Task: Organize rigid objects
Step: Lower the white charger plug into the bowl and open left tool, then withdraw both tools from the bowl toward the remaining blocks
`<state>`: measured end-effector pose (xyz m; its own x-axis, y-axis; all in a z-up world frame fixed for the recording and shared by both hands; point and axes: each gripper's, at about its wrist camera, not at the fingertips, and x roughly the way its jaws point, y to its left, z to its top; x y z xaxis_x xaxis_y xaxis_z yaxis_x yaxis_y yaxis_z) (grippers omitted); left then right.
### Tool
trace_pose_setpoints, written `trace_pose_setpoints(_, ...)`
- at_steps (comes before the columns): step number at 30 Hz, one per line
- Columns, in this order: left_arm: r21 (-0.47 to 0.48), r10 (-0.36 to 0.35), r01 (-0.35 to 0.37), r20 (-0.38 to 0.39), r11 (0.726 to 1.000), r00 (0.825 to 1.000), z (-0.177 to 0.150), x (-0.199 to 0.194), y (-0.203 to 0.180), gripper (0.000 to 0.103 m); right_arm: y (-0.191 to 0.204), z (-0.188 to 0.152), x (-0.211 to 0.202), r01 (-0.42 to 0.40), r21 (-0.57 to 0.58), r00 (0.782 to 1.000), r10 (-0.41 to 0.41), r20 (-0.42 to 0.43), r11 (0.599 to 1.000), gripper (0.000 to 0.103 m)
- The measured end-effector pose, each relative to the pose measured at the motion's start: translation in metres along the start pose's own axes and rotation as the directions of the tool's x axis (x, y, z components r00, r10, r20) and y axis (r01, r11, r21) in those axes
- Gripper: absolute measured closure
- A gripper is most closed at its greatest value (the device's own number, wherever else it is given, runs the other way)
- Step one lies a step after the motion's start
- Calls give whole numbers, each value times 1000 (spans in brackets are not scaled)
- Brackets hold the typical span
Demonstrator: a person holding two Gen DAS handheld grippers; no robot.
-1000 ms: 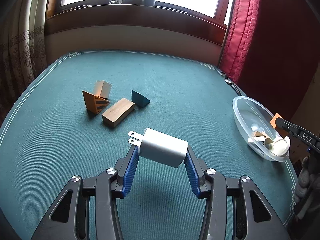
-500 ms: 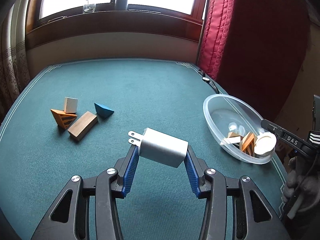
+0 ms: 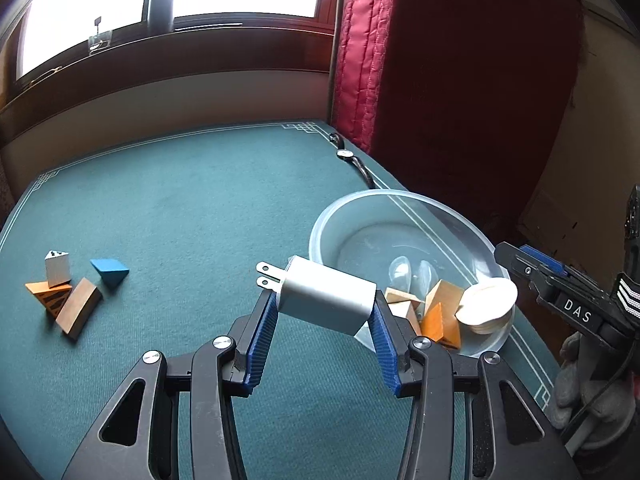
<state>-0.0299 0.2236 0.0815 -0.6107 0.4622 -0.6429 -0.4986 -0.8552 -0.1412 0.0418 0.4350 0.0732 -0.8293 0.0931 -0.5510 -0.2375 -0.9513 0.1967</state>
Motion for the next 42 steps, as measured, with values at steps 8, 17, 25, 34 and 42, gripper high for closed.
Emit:
trace_pose_setpoints(8, 52, -47, 48, -13, 997, 999, 22, 26, -30, 56, -11, 4, 1, -1, 34, 1000, 1, 14, 999, 43)
trace_pose_setpoints(17, 46, -118, 119, -22, 992, 993, 40, 53, -45, 56, -21, 6, 2, 31, 72, 999, -33, 20, 997, 31)
trace_pose_setpoints(25, 6, -134, 134, 11, 991, 991, 36, 48, -37, 37, -21, 6, -1, 40, 77, 998, -43, 36, 996, 25)
trace_pose_setpoints(34, 10, -105, 105, 19, 994, 994, 29, 39, -29, 37, -12, 2, -4, 37, 47, 998, -39, 45, 998, 23)
trace_pose_setpoints(42, -6, -74, 74, 17, 997, 997, 23, 34, -18, 37, -6, -1, -5, 22, 27, 999, -23, 45, 999, 20)
